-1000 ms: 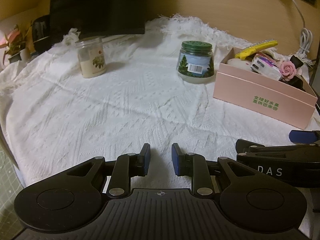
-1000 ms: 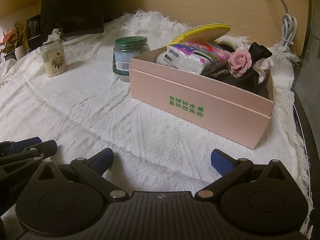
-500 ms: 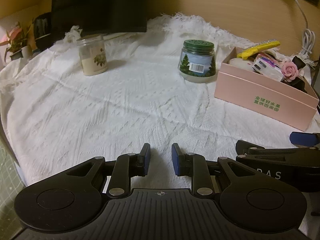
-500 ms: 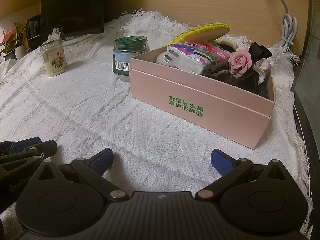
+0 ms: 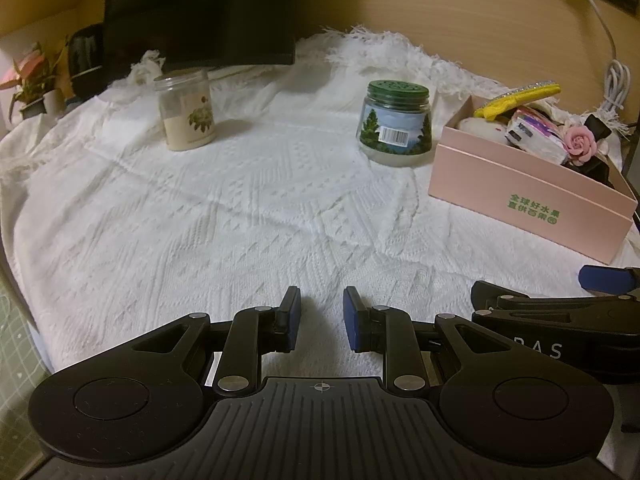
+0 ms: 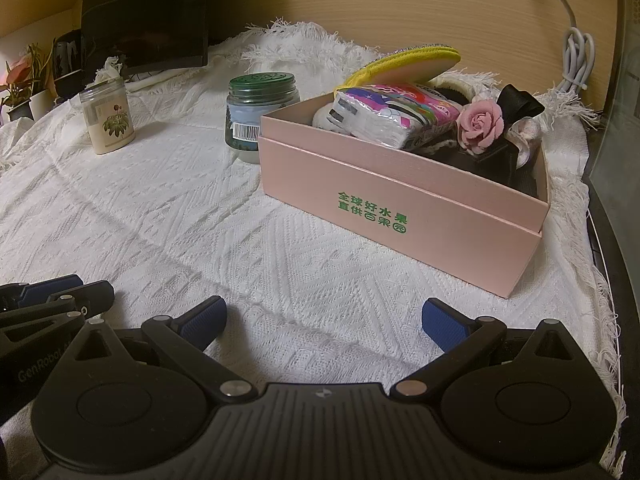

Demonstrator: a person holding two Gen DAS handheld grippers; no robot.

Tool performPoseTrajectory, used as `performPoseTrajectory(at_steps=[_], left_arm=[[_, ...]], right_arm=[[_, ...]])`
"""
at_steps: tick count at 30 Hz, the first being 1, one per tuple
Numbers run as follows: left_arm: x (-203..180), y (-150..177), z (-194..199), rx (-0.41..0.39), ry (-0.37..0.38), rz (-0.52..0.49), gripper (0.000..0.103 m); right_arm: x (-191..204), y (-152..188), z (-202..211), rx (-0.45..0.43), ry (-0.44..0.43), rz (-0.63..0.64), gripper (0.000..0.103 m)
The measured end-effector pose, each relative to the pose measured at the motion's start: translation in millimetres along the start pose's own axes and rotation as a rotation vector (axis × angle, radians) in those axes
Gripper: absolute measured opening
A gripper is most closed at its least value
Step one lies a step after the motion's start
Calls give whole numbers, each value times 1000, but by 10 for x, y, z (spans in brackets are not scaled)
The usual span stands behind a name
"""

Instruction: Organize soft objects

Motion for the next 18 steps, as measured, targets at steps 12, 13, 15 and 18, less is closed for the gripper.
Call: performPoseTrajectory(at_steps=[12, 13, 15, 18], left_arm=[[8, -2, -1, -1, 5, -6, 26], [10, -3, -1, -1, 5, -8, 26], [1, 1, 6, -1, 4, -10, 26], [-12, 8, 9, -4, 1, -17, 26]], right_arm=[[-1, 0, -1, 0, 0, 0, 103], [0, 0, -1, 0, 0, 0, 103], [-1, 0, -1, 0, -1, 0, 103], [-1, -1, 0, 0, -1, 1, 103]])
Point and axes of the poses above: each gripper's, at about its wrist camera, not at the fingertips, and z roughly against the way its jaws point, x to its left, y to its underside, the point moved 5 cm from there along -z, roughly the way its jaws point, and after that the axes turned 7 degrees about z, right-handed, at the moved point
